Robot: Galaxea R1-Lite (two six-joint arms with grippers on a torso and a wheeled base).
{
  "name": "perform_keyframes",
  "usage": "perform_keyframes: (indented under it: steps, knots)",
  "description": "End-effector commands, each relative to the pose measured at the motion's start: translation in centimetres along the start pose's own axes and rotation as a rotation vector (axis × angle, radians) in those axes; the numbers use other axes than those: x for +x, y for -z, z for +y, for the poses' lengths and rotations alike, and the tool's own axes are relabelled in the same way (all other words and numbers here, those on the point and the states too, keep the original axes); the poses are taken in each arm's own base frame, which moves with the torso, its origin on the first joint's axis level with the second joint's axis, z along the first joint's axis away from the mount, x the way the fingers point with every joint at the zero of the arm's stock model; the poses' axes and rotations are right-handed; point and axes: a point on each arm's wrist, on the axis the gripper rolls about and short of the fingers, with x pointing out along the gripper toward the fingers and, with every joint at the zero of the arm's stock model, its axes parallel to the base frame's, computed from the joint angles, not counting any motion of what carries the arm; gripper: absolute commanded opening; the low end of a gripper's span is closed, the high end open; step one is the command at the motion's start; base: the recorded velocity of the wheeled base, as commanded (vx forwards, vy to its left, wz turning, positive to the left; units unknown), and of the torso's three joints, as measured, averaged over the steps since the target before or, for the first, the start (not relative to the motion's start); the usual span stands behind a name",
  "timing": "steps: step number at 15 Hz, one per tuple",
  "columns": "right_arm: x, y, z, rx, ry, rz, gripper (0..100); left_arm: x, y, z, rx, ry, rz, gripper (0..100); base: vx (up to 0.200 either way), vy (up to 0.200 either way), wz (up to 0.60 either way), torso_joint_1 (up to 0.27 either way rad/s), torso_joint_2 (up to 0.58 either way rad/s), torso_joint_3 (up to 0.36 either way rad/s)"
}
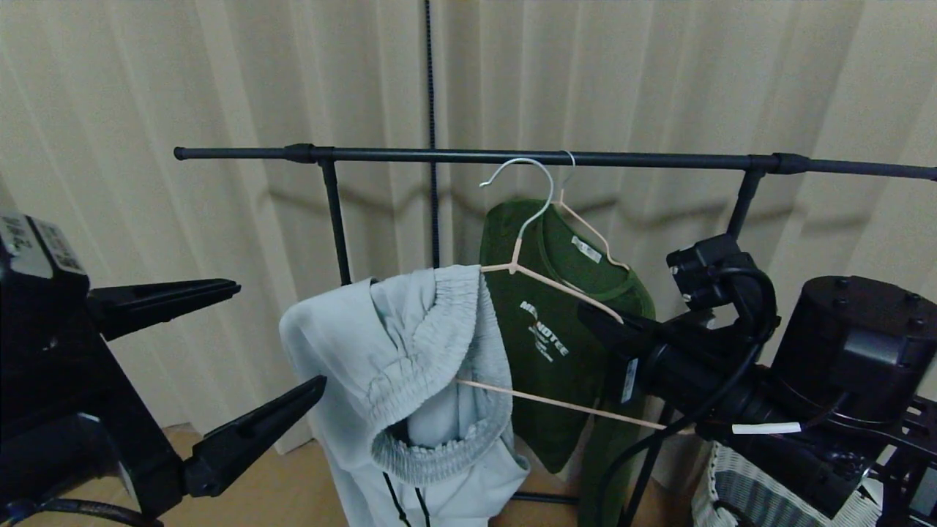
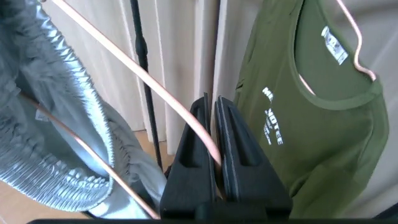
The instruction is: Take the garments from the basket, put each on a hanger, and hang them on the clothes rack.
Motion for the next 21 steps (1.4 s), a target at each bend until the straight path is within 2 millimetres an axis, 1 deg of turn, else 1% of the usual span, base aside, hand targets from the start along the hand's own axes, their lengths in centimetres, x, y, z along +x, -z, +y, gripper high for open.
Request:
perform_keyframes:
  steps: [1, 4, 6, 8, 9, 10, 13, 15, 18, 19, 21]
  knots:
    - [0.1, -0.2, 0.1, -0.020, -0.034, -0.004, 0, 0.9, -0.3, 0.4, 0.076, 0.006, -0.022, 100, 0.000, 0.000, 0.00, 0.000, 0.00, 0.000]
    - [0.5, -0.6, 0.4, -0.062, -0.084, -0.016, 0, 3.1, -0.1, 0.0, 0.125, 0.023, -0.002, 100, 0.000, 0.000, 0.00, 0.000, 0.00, 0.000]
    - [0.8, -1.2, 0.6, -0.068, -0.104, -0.039, 0, 4.3, 0.0, -0.1, 0.122, 0.020, 0.000, 100, 0.000, 0.000, 0.00, 0.000, 0.00, 0.000]
    - [0.5, -1.3, 0.7, -0.070, -0.133, -0.040, 0, 5.1, 0.2, 0.0, 0.121, 0.009, 0.005, 100, 0.000, 0.000, 0.00, 0.000, 0.00, 0.000]
    - [0.5, -1.3, 0.7, -0.070, -0.133, -0.040, 0, 5.1, 0.2, 0.0, 0.121, 0.009, 0.005, 100, 0.000, 0.000, 0.00, 0.000, 0.00, 0.000]
    - [0.3, -1.2, 1.0, -0.070, -0.167, -0.038, 0, 5.5, 0.8, -0.1, 0.122, 0.013, 0.026, 100, 0.000, 0.000, 0.00, 0.000, 0.00, 0.000]
    - [0.1, -1.1, 1.6, -0.088, -0.214, -0.036, 0, 5.5, 0.7, -0.1, 0.123, 0.013, 0.020, 100, 0.000, 0.000, 0.00, 0.000, 0.00, 0.000]
    - [0.1, -1.1, 1.9, -0.091, -0.248, -0.036, 0, 5.6, 0.9, -0.2, 0.124, 0.021, 0.030, 100, 0.000, 0.000, 0.00, 0.000, 0.00, 0.000]
    - [0.0, -1.2, 1.8, -0.097, -0.257, -0.037, 0, 5.5, 1.2, -0.3, 0.123, 0.062, 0.019, 100, 0.000, 0.000, 0.00, 0.000, 0.00, 0.000]
    - [0.0, -1.2, 1.8, -0.096, -0.259, -0.039, 0, 5.5, 1.3, -0.4, 0.123, 0.064, 0.023, 0, 0.000, 0.000, 0.00, 0.000, 0.00, 0.000]
    - [-0.3, -1.4, 1.8, -0.095, -0.262, -0.048, 0, 5.6, 1.5, -0.3, 0.121, 0.059, 0.033, 0, 0.000, 0.000, 0.00, 0.000, 0.00, 0.000]
